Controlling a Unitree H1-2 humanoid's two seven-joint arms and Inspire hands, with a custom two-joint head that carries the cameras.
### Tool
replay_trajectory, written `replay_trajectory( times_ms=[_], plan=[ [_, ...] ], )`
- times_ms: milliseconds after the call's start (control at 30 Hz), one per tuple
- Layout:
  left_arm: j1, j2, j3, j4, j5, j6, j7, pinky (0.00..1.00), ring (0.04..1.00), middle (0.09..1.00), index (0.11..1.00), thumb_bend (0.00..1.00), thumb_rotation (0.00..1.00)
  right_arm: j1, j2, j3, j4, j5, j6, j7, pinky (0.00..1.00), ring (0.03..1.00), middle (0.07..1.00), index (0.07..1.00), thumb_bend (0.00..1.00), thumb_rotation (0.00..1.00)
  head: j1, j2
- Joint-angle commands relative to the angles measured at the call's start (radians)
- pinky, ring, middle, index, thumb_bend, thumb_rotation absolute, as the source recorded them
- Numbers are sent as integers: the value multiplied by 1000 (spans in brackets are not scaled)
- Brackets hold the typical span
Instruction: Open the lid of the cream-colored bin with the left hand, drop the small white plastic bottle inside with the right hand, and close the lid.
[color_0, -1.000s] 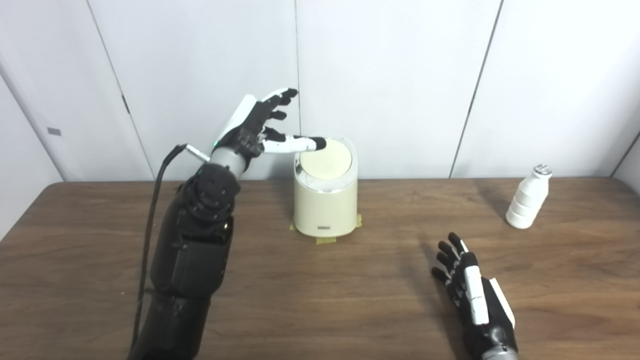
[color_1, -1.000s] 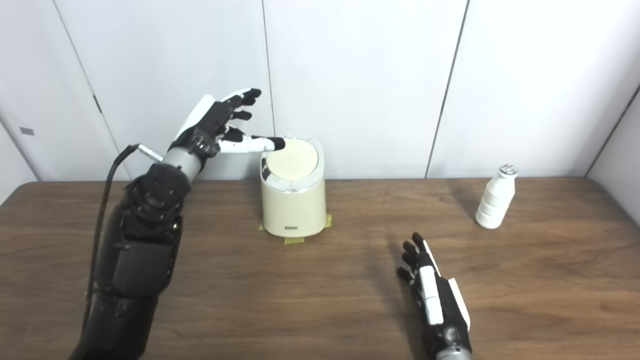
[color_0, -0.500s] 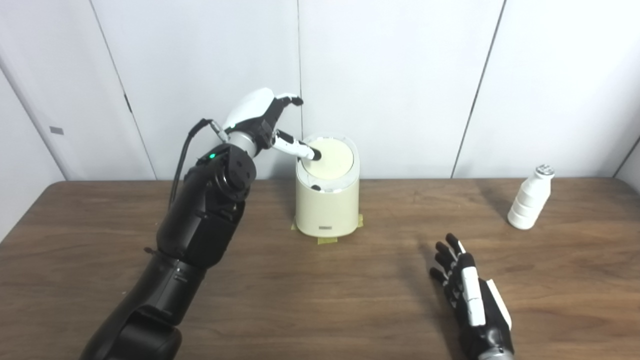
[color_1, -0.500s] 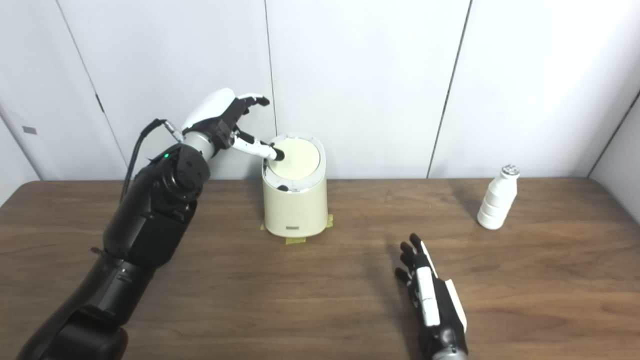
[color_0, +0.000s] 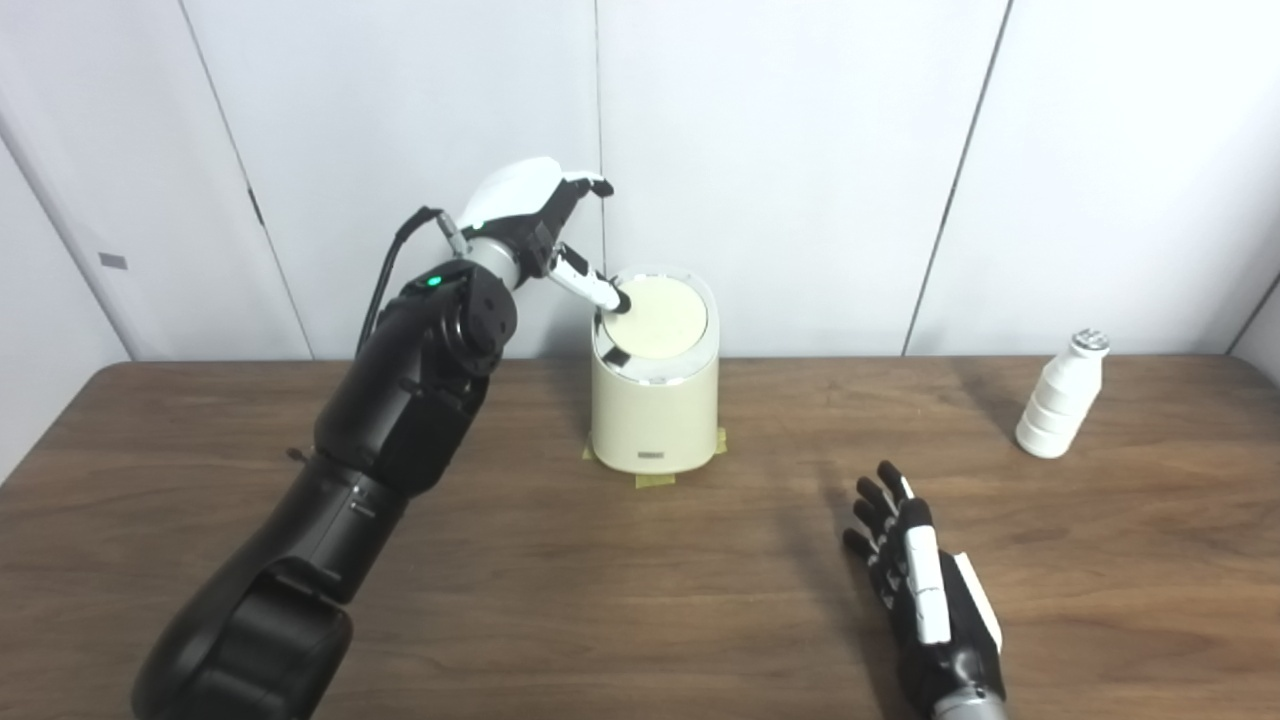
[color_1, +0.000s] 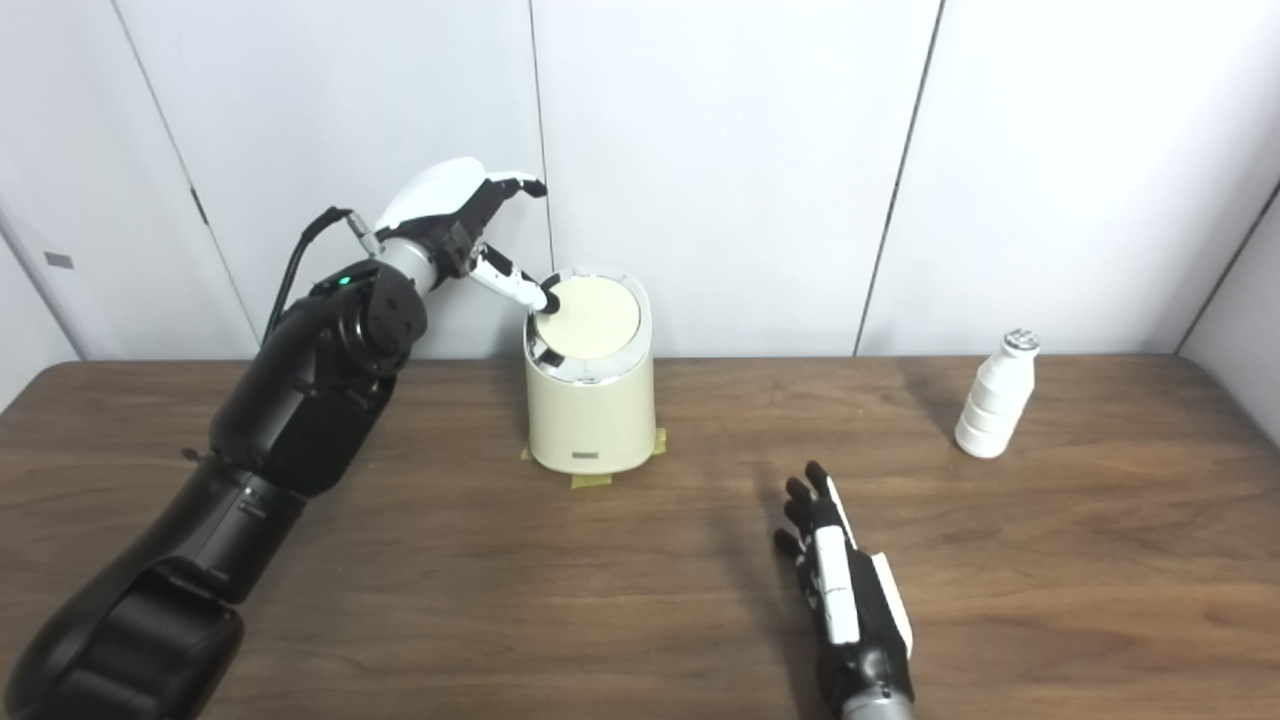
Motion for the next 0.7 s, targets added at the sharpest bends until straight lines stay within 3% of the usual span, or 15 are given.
replay_trajectory(
  times_ms=[0,367,667],
  plan=[
    [-98,-2,-2,2,5,-37,47,679,866,911,883,891,207,-30,6,6,-32,-8,-28,0,900,953,952,987,592,1000,-2,-1],
    [-128,-35,-18,43,-23,-54,46,682,873,915,880,911,208,-33,22,7,-33,-8,-41,-8,885,950,942,981,611,1000,-12,5],
    [-139,-45,-37,22,-17,-31,20,709,883,923,884,898,204,-36,25,7,-42,-13,-21,-12,890,951,947,981,602,1000,7,17]
  ],
)
